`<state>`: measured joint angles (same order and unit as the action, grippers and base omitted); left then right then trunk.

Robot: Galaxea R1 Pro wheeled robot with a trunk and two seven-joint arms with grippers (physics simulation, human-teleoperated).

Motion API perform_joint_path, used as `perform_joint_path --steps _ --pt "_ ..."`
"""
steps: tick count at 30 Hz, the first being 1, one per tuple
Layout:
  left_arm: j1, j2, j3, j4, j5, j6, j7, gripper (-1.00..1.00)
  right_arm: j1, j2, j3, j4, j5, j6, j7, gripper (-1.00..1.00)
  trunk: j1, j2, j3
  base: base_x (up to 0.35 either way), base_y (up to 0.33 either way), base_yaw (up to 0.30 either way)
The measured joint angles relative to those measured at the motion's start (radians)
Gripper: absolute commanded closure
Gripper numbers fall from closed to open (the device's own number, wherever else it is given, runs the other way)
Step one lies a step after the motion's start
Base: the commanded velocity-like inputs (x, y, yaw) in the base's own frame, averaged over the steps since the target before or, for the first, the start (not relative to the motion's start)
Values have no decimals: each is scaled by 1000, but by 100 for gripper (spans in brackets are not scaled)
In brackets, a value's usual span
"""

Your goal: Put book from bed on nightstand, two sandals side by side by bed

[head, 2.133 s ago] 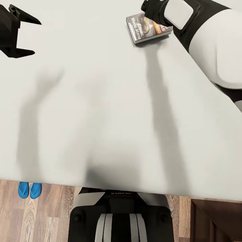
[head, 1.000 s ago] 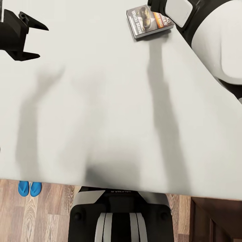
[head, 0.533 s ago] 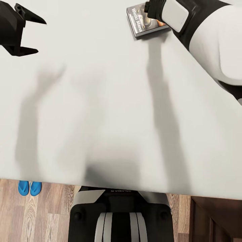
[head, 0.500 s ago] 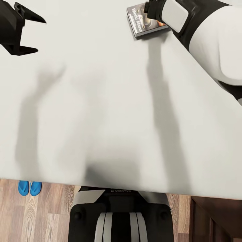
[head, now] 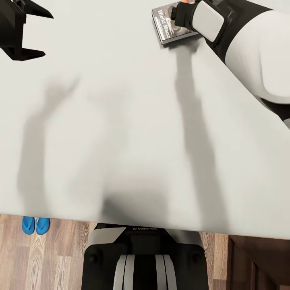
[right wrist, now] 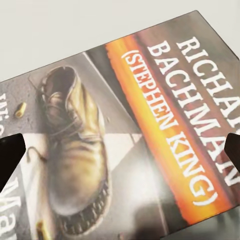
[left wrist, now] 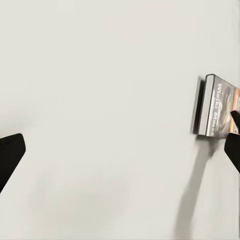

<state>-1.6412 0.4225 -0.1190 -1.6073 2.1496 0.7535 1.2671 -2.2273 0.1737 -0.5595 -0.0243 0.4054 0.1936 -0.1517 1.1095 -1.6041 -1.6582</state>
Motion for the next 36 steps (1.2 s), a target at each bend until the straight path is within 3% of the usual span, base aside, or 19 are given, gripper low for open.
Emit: perform_joint_path --steps 7,13,36 --pt "3 -1 0 0 0 0 -30 -100 0 0 1 0 1 39 0 -100 0 0 0 0 0 0" --pt "7 -5 0 0 0 -1 -33 -100 -4 0 25 -3 6 75 1 -100 0 0 0 0 0 0" --pt "10 -6 -1 0 -1 0 -34 -100 -6 0 23 -4 5 84 1 -100 0 0 0 0 0 0"
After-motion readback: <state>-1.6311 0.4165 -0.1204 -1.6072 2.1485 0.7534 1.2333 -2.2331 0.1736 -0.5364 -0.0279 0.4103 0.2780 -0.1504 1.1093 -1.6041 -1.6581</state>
